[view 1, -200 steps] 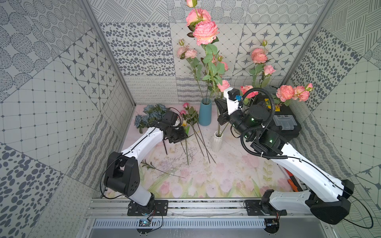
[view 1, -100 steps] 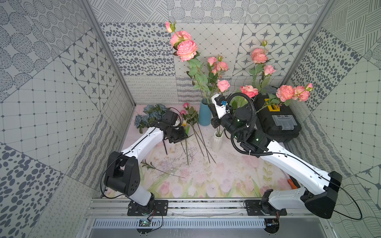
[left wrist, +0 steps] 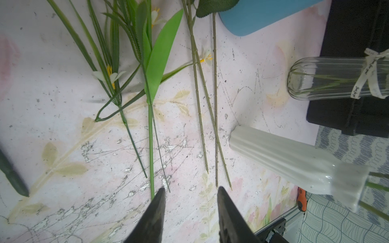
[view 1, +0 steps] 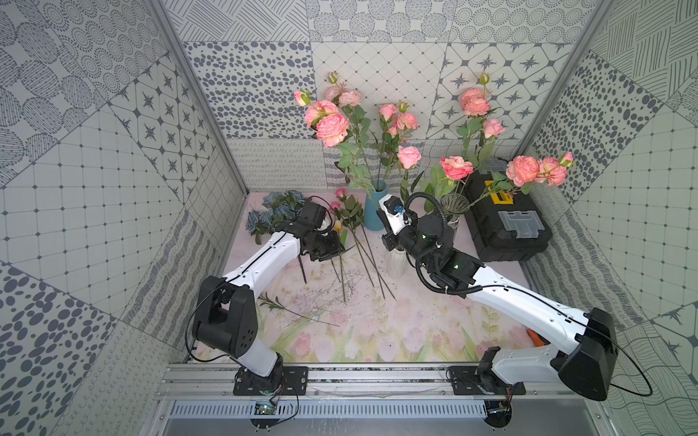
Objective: Place the pink flowers into the vase
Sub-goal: Place the flower in the vase.
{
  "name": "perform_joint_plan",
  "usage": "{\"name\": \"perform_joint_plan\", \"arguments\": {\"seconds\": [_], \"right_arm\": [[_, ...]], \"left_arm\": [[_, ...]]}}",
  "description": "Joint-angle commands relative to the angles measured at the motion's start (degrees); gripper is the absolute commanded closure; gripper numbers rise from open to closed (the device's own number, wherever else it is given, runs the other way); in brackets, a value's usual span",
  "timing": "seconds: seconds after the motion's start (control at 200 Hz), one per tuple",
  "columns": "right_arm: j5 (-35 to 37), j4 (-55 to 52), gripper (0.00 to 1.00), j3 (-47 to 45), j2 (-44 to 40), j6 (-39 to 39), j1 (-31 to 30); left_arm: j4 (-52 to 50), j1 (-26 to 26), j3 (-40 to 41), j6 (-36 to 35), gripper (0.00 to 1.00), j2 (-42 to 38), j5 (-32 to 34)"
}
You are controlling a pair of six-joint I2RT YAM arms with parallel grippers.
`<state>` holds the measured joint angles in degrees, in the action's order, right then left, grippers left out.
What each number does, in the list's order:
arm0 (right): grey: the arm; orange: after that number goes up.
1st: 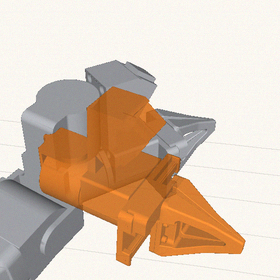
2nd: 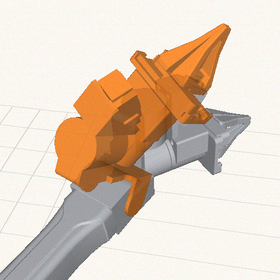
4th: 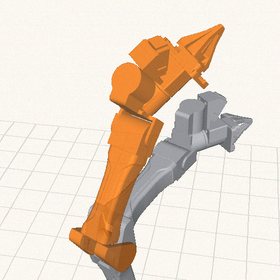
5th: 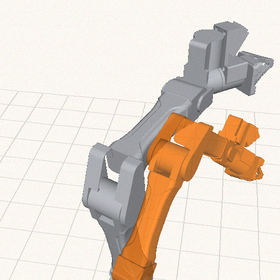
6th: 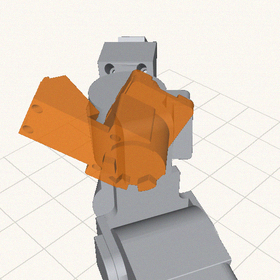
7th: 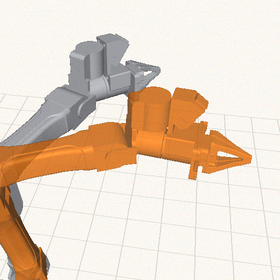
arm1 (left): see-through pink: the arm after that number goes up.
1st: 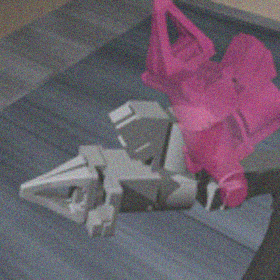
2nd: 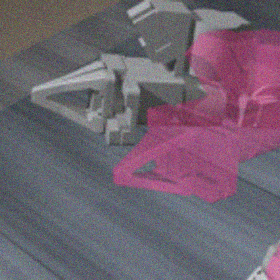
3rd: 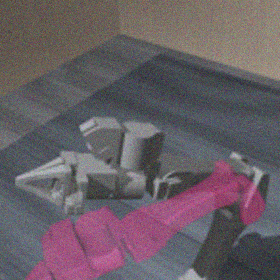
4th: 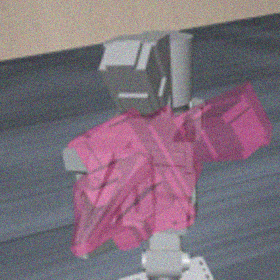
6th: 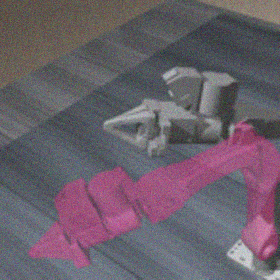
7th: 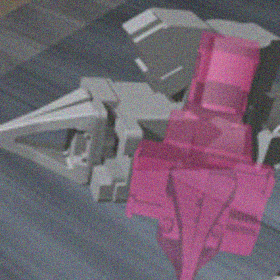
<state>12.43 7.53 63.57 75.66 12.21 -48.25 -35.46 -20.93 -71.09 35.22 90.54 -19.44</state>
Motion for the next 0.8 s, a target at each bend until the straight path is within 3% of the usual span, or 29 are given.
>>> {"name": "perform_joint_plan", "arguments": {"seconds": [0.0,0.79], "right_arm": [[-0.8,6.5,1.00,-1.5,-2.2,1.1,0.1],[-2.5,8.6,1.00,-8.1,-2.9,-3.7,4.0]], "left_arm": [[1.2,-0.4,-0.5,0.1,0.60,-0.3,0.5],[-0.2,-0.5,-2.0,0.1,0.60,0.0,1.4]]}}
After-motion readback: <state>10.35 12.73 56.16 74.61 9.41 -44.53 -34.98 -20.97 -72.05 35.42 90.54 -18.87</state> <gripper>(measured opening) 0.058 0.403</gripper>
